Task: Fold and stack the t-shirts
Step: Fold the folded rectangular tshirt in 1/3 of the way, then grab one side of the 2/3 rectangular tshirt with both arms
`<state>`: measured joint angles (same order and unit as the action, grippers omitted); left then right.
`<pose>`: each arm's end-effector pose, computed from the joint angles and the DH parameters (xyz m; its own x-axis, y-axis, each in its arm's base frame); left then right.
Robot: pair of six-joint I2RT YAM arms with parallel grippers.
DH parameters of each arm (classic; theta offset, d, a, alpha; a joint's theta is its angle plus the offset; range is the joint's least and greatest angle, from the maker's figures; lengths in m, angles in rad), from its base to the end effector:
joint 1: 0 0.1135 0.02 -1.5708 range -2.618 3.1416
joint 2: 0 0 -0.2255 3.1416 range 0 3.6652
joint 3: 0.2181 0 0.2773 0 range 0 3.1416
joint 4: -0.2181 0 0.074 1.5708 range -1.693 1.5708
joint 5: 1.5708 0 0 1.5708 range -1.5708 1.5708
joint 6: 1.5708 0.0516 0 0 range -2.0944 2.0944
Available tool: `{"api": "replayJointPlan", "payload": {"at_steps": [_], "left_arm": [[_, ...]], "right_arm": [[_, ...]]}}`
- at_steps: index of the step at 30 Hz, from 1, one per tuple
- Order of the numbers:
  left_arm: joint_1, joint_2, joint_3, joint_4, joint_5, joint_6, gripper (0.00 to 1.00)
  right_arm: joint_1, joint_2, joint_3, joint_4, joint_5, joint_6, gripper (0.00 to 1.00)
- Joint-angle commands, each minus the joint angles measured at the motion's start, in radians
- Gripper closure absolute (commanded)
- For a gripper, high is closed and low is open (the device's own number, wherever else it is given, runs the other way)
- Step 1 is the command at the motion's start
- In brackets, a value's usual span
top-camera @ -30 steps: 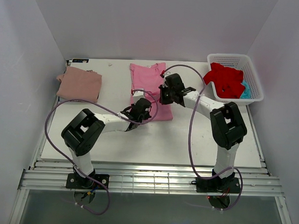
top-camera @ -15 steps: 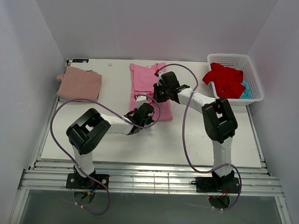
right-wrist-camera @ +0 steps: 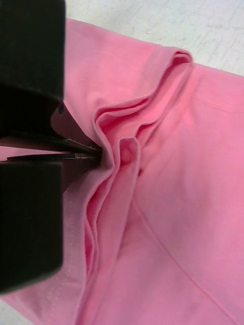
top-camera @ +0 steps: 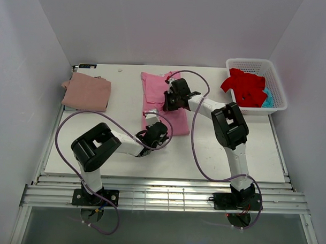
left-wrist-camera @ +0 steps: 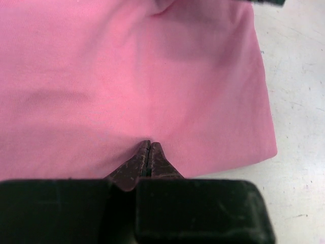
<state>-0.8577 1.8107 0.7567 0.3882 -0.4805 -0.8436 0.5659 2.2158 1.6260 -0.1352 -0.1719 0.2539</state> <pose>0.2494 -0.2519 0.0528 -0.5920 -0.3282 -0.7361 -0.0141 0.9174 -0.3977 0.4235 0.2795 0.1102 -0.7016 -0.1525 -0.6960 -0.4753 0.8279 0.2978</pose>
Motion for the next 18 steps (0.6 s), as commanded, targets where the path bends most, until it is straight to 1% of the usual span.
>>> {"api": "replayJointPlan", "payload": {"at_steps": [1, 7, 10, 11, 13, 14, 15, 16, 17, 18], "left_arm": [[-0.050, 0.024, -0.082, -0.157, 0.040, -0.049, 1.00], [-0.104, 0.039, -0.117, -0.160, 0.023, -0.083, 1.00], [-0.119, 0.023, -0.120, -0.163, 0.011, -0.080, 1.00], [-0.122, 0.013, -0.119, -0.166, -0.006, -0.062, 1.00], [-0.129, -0.014, -0.091, -0.201, -0.033, -0.042, 1.00], [-0.130, -0.046, -0.077, -0.224, -0.065, -0.031, 1.00], [-0.132, -0.060, -0.057, -0.280, -0.090, -0.023, 1.00], [-0.139, -0.076, -0.039, -0.304, -0.110, -0.009, 1.00], [-0.142, -0.111, -0.011, -0.320, -0.128, 0.004, 1.00], [-0.147, -0.129, -0.002, -0.333, -0.162, 0.029, 1.00]], "right_arm": [[-0.008, 0.016, 0.080, 0.008, 0.026, -0.013, 0.92], [-0.020, 0.053, 0.175, -0.020, 0.054, -0.028, 0.92], [-0.021, 0.029, 0.180, -0.020, 0.080, -0.053, 0.92], [-0.021, 0.007, 0.164, -0.014, 0.093, -0.061, 0.92], [-0.020, -0.099, 0.105, 0.009, 0.136, -0.070, 0.92], [-0.018, -0.146, 0.024, 0.034, 0.158, -0.074, 0.92], [-0.014, -0.242, -0.018, 0.040, 0.222, -0.079, 0.91], [-0.005, -0.286, -0.059, 0.040, 0.248, -0.090, 0.85], [0.002, -0.330, -0.139, 0.034, 0.276, -0.093, 0.78], [0.006, -0.405, -0.175, 0.013, 0.314, -0.094, 0.65]]}}
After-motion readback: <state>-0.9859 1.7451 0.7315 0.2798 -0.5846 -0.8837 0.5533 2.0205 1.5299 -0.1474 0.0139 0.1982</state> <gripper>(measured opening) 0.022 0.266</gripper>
